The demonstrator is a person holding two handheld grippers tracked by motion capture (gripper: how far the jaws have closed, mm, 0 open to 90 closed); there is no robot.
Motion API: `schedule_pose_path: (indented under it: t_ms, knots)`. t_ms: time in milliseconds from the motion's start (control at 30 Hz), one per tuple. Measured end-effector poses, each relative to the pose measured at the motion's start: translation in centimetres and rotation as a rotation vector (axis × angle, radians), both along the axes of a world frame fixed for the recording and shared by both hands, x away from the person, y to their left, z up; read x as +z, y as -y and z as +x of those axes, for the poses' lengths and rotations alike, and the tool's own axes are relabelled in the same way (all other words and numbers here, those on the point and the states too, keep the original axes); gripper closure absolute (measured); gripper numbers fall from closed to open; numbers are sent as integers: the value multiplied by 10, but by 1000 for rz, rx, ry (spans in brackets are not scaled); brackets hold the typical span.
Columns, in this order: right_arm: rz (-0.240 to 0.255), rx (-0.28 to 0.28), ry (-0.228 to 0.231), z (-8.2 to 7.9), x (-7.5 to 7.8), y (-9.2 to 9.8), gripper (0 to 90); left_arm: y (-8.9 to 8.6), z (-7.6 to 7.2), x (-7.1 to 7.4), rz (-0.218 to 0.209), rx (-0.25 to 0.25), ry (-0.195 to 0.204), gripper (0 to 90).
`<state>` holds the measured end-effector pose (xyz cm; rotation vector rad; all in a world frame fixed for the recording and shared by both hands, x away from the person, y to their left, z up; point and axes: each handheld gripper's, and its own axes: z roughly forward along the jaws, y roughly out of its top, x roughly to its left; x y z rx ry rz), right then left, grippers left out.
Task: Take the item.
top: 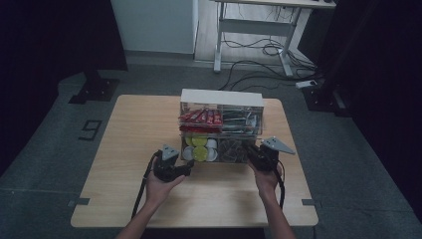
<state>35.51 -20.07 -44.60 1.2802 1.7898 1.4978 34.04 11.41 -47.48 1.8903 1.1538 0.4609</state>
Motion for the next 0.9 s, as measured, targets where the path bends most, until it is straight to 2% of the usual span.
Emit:
schedule_pose_path:
  t_ms: [133, 267, 900]
  knots:
    - [1, 0, 2, 0, 0, 0, 887, 6, 3, 0, -8, -2, -1, 319]
    - [3, -1, 1, 0, -1, 0, 887, 13, 8, 0, 5, -4, -12, 316]
    - [7, -1, 1, 0, -1, 1, 887, 37, 21, -2, 42, 5, 7, 314]
